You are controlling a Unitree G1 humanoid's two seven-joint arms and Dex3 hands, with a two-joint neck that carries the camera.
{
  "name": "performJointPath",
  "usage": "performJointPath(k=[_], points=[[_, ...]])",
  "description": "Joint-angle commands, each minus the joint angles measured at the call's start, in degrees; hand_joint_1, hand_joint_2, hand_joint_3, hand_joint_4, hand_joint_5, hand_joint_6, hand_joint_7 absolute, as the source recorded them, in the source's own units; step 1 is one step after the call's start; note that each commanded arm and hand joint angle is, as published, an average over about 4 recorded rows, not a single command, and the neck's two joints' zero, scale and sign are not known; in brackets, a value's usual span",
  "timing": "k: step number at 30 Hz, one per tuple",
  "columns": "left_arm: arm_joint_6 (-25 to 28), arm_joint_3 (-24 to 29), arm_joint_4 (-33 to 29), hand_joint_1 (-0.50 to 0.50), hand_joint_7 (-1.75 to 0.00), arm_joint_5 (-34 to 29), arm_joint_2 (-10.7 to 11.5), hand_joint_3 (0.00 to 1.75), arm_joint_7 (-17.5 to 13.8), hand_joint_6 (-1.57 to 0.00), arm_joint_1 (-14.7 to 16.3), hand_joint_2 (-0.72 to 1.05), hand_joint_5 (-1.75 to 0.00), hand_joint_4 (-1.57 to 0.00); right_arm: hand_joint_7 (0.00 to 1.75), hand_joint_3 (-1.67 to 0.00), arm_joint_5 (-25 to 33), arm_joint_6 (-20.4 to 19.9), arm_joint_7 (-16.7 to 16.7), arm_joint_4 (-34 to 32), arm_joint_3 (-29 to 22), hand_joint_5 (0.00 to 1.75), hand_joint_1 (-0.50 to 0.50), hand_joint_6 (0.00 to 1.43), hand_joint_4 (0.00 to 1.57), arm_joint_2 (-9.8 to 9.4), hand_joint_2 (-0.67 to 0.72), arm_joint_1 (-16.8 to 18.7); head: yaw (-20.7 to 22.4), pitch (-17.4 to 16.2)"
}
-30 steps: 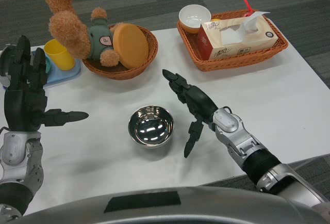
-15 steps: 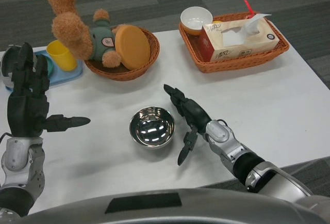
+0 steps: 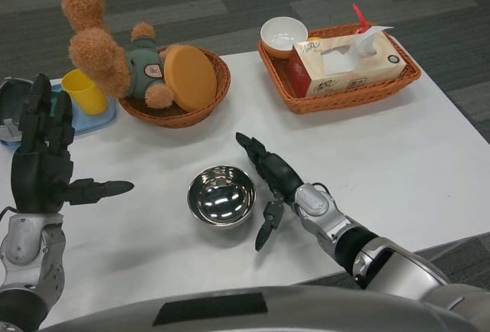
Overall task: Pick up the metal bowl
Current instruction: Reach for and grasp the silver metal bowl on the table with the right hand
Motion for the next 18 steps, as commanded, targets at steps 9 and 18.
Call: performJointPath(k=[9, 18], points=[[-0.13, -0.68, 1.22, -0.5, 0.0, -0.39, 0.19, 0.09, 0.22, 0.0, -0.35, 0.34, 0.0, 0.0, 0.0, -0.08, 2.79, 0.22, 0.09, 2.94, 7.68, 0.0, -0.25, 0.0, 0.0, 0.96, 0.49, -2.8, -0.62, -0.68], [-0.13, -0.66, 1.22, -0.5, 0.0, -0.48, 0.19, 0.09, 0.2, 0.0, -0.3, 0.29, 0.0, 0.0, 0.0, -0.08, 2.88, 1.14, 0.35, 2.73, 11.11, 0.0, -0.28, 0.0, 0.0, 1.0, 0.47, -4.2, -0.99, -1.07]])
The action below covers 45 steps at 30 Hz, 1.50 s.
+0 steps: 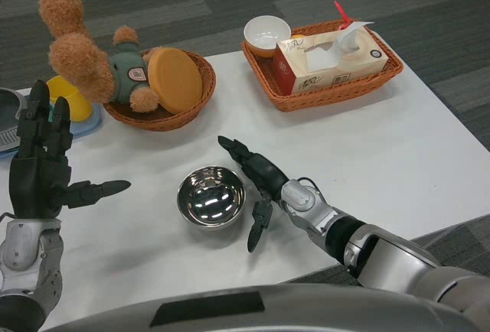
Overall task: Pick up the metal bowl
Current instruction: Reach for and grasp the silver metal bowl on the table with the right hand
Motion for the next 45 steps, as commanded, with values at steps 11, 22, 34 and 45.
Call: performJointPath(k=[11, 22, 34, 45], points=[[-0.19, 0.0, 0.22, -0.5, 0.0, -0.49, 0.19, 0.09, 0.23, 0.0, -0.29, 0.34, 0.0, 0.0, 0.0, -0.08, -6.02, 2.17, -0.04, -0.39, 4.01, 0.0, -0.36, 0.0, 0.0, 1.35, 0.47, -2.43, 0.27, -0.32], [-0.26, -0.74, 0.4, -0.5, 0.0, -1.41, 0.76, 0.09, 0.23, 0.0, -0.29, 0.34, 0.0, 0.0, 0.0, -0.08, -4.37, 3.33, -0.15, -0.15, 6.4, 0.0, -0.38, 0.0, 0.0, 2.58, 0.42, -4.09, 0.07, -0.73], [-0.48, -1.12, 0.58, -0.5, 0.0, -1.81, 1.15, 0.09, 0.23, 0.0, -0.29, 0.34, 0.0, 0.0, 0.65, -0.3, -0.17, 4.83, -0.07, 0.14, 9.61, 0.0, -0.45, 0.61, 0.48, 3.0, -0.08, -5.13, 0.26, -1.36], [-0.48, -0.83, 0.71, -0.5, 0.0, -1.89, 1.06, 0.09, 0.19, 0.0, -0.29, 0.34, 0.0, 0.0, 1.61, -0.63, 1.52, 6.23, -0.02, 1.48, 9.52, 0.39, -0.49, 1.37, 1.11, 2.93, -0.3, -5.11, 0.9, -1.71]])
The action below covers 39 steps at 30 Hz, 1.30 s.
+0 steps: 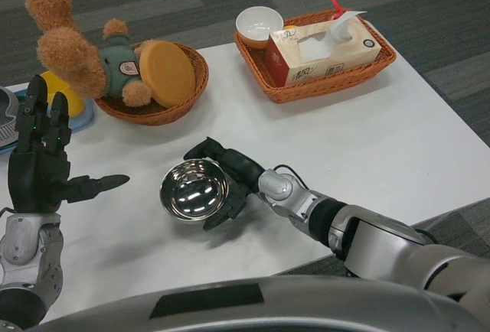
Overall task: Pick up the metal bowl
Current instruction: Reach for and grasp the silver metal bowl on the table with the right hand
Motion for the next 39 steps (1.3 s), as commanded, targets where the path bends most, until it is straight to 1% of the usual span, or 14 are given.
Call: performJointPath(k=[1, 5, 9, 12, 16, 18, 20, 22, 25, 28, 31, 33, 35, 39], points=[[-0.47, 0.39, 0.29, -0.5, 0.0, -0.62, 0.62, 0.09, 0.15, 0.0, -0.29, 0.34, 0.0, 0.0, 1.61, -0.63, 0.98, 2.4, 0.92, 1.19, 0.73, 0.44, -0.48, 1.37, 1.18, 0.56, -0.32, 0.02, 0.23, -0.1], [-0.47, 0.56, 0.32, -0.5, 0.0, -0.62, 0.54, 0.09, 0.1, 0.0, -0.29, 0.34, 0.0, 0.0, 1.57, -0.63, 2.14, 2.51, 1.12, 1.67, 0.51, 0.56, -0.46, 1.37, 1.38, 0.43, -0.35, 0.18, 0.66, -0.31], [-0.47, 0.65, 0.32, -0.5, 0.0, -0.62, 0.47, 0.09, 0.13, 0.0, -0.29, 0.34, 0.0, 0.0, 1.54, -0.63, 2.6, 2.14, 1.6, 1.76, -0.42, 0.58, -0.44, 1.37, 1.43, 0.34, -0.35, 0.77, 0.86, -0.55], [-0.47, 0.7, 0.32, -0.5, 0.0, -0.62, 0.51, 0.09, 0.15, 0.0, -0.29, 0.34, 0.0, 0.0, 1.54, -0.63, 2.43, 1.17, 1.65, 1.41, -1.41, 0.58, -0.46, 1.37, 1.41, 0.32, -0.35, 1.43, 1.07, -0.64], [-0.47, 0.74, 0.32, -0.5, 0.0, -0.62, 0.6, 0.09, 0.1, 0.0, -0.29, 0.34, 0.0, 0.0, 1.55, -0.63, 1.99, -1.02, 1.65, -0.22, -3.12, 0.65, -0.42, 1.37, 1.36, 0.1, -0.35, 2.44, 1.34, -0.6], [-0.52, 0.74, 0.32, -0.5, 0.0, -0.62, 0.69, 0.09, 0.1, 0.0, -0.29, 0.34, 0.0, 0.0, 1.54, -0.67, 1.24, -1.55, 1.69, -2.06, -4.22, 0.68, -0.42, 1.37, 1.33, -0.25, -0.35, 2.97, 1.36, -0.44], [-0.56, 0.74, 0.32, -0.5, 0.0, -0.62, 0.78, 0.09, 0.1, 0.0, -0.29, 0.34, 0.0, 0.0, 1.54, -0.71, -0.61, -1.55, 1.73, -4.61, -6.02, 0.68, -0.42, 1.37, 1.31, -0.56, -0.35, 3.41, 1.35, -0.25], [-0.56, 0.74, 0.32, -0.5, 0.0, -0.62, 0.82, 0.09, 0.1, 0.0, -0.29, 0.34, 0.0, 0.0, 1.54, -0.71, -3.11, -1.11, 1.73, -7.47, -8.39, 0.68, -0.42, 1.37, 1.3, -0.82, -0.35, 3.8, 1.34, 0.05], [-0.52, 0.74, 0.4, -0.5, 0.0, -0.62, 0.84, 0.09, 0.1, 0.0, -0.36, 0.34, 0.0, 0.0, 1.54, -0.71, -6.01, 0.47, 1.73, -11.93, -11.29, 0.68, -0.42, 1.37, 1.27, -1.48, -0.38, 4.31, 1.41, 0.38], [-0.52, 0.7, 0.54, -0.5, 0.0, -0.62, 0.91, 0.09, 0.1, 0.0, -0.42, 0.34, 0.0, 0.0, 1.54, -0.71, -8.82, 2.67, 1.73, -16.3, -14.24, 0.68, -0.41, 1.37, 1.24, -2.18, -0.37, 4.64, 1.75, 1.02], [-0.52, 0.65, 0.58, -0.5, 0.0, -0.62, 0.84, 0.09, 0.1, 0.0, -0.47, 0.34, 0.0, 0.0, 1.54, -0.71, -10.43, 4.78, 1.73, -19.82, -16.65, 0.68, -0.38, 1.37, 1.19, -2.8, -0.35, 4.83, 2.27, 1.65], [-0.52, 0.65, 0.58, -0.5, 0.0, -0.62, 0.82, 0.09, 0.1, 0.0, -0.47, 0.38, 0.0, 0.0, 1.54, -0.71, -11.18, 6.34, 1.76, -22.06, -18.21, 0.68, -0.38, 1.36, 1.18, -3.22, -0.38, 4.99, 2.57, 1.99], [-0.54, 0.65, 0.58, -0.5, 0.0, -0.62, 0.78, 0.09, 0.1, 0.0, -0.47, 0.43, 0.0, 0.0, 1.54, -0.71, -12.25, 9.08, 2.0, -25.29, -20.54, 0.68, -0.38, 1.34, 1.17, -3.77, -0.41, 5.25, 2.89, 2.52], [-0.56, 0.65, 0.6, -0.5, 0.0, -0.62, 0.73, 0.09, 0.1, 0.0, -0.47, 0.43, 0.0, 0.0, 1.54, -0.71, -13.97, 13.96, 2.83, -30.23, -23.93, 0.68, -0.38, 1.36, 1.16, -4.71, -0.41, 5.47, 3.57, 4.29]])
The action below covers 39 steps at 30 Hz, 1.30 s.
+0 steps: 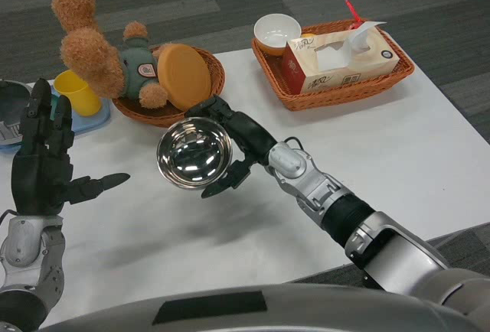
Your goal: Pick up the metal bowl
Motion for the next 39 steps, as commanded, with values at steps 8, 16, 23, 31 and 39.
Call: performJointPath(k=[8, 16, 23, 31, 39], points=[[-0.15, 0.4, 0.21, -0.5, 0.0, -0.34, 0.65, 0.09, 0.11, 0.0, -0.3, 0.43, 0.0, 0.0, 1.47, -0.73, -2.44, 14.38, 3.09, -12.4, -8.19, 0.68, -0.38, 1.34, 1.13, -1.64, -0.41, 0.47, 1.47, 6.95], [-0.15, 0.99, 0.03, -0.5, 0.0, -1.33, 0.69, 0.09, 0.09, 0.0, -1.33, 0.43, 0.0, 0.0, 1.4, -0.79, -2.92, 17.61, 3.38, -17.65, -14.5, 0.68, -0.38, 1.34, 1.11, -2.43, -0.41, 1.66, 1.28, 12.43], [-0.22, 3.56, 0.03, -0.5, 0.0, -1.35, -0.01, 0.09, 0.09, 0.0, -2.65, 0.43, 0.0, 0.0, 1.4, -0.79, -3.78, 17.63, 3.38, -20.09, -17.48, 0.78, -0.38, 1.34, 1.11, -2.78, -0.41, 3.57, 2.03, 16.5], [-0.2, 5.98, 0.54, -0.5, 0.0, -1.02, -1.99, 0.09, 0.0, 0.0, -5.05, 0.43, 0.0, 0.0, 1.4, -0.79, -3.93, 18.05, 3.38, -21.96, -18.54, 0.75, -0.38, 1.34, 1.11, -3.46, -0.41, 5.13, 4.83, 20.58], [-0.24, 6.99, 1.18, -0.5, 0.0, -0.85, -3.64, 0.09, 0.0, 0.0, -6.5, 0.43, 0.0, 0.0, 1.4, -0.79, -3.93, 18.16, 3.38, -22.55, -18.52, 0.73, -0.38, 1.34, 1.11, -3.81, -0.41, 5.57, 5.22, 23.79]])
